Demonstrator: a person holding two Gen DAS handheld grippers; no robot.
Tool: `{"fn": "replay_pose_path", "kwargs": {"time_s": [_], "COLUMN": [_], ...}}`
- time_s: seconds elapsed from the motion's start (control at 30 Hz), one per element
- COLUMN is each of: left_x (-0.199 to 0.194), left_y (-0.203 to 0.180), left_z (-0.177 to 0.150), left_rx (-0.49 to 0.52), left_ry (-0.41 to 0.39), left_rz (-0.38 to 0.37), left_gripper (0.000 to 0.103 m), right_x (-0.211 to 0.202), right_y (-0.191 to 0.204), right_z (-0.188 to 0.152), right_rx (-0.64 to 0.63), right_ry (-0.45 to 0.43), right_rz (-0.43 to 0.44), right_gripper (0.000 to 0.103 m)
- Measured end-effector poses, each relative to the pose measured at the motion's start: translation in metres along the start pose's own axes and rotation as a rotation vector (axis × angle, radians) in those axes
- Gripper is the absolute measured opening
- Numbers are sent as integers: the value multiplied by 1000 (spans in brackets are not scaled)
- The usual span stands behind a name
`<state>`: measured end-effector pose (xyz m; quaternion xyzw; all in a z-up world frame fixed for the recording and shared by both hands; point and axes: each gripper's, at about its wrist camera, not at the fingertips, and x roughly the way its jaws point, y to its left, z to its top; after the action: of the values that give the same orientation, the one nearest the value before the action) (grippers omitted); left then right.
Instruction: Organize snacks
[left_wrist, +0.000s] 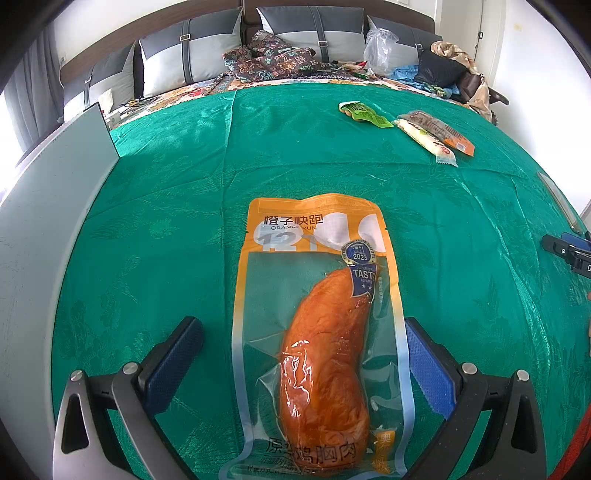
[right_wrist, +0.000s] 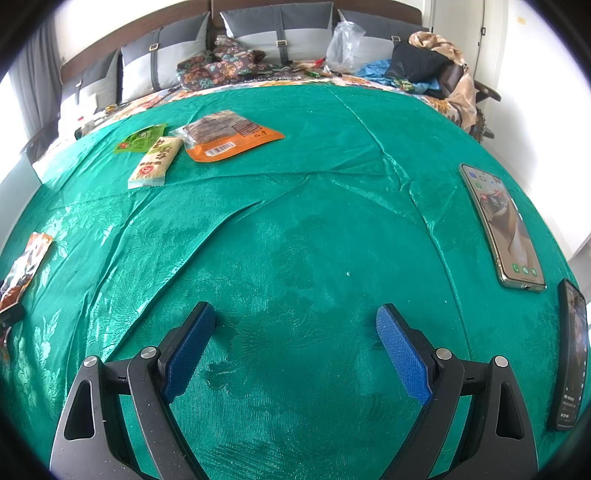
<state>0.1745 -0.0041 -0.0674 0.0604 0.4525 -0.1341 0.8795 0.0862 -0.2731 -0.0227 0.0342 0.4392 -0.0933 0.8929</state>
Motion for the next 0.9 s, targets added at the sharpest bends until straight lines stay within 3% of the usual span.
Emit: {"fn": "replay_pose_path", "kwargs": {"time_s": [0.63,0.83,0.9], "left_x": [0,0,0], "left_y": [0,0,0], "left_z": [0,0,0], "left_rx": [-2,-2,-2], "left_ry": [1,1,1], "left_rz": [0,0,0], "left_gripper": [103,103,103], "right_x": [1,32,37], "right_y": [-2,-7,-3], "right_z": [2,46,49], "right_rx": [3,-23,-43], "right_ry": [1,50,3], "right_rz": [7,19,29], "right_gripper": [93,93,95]}}
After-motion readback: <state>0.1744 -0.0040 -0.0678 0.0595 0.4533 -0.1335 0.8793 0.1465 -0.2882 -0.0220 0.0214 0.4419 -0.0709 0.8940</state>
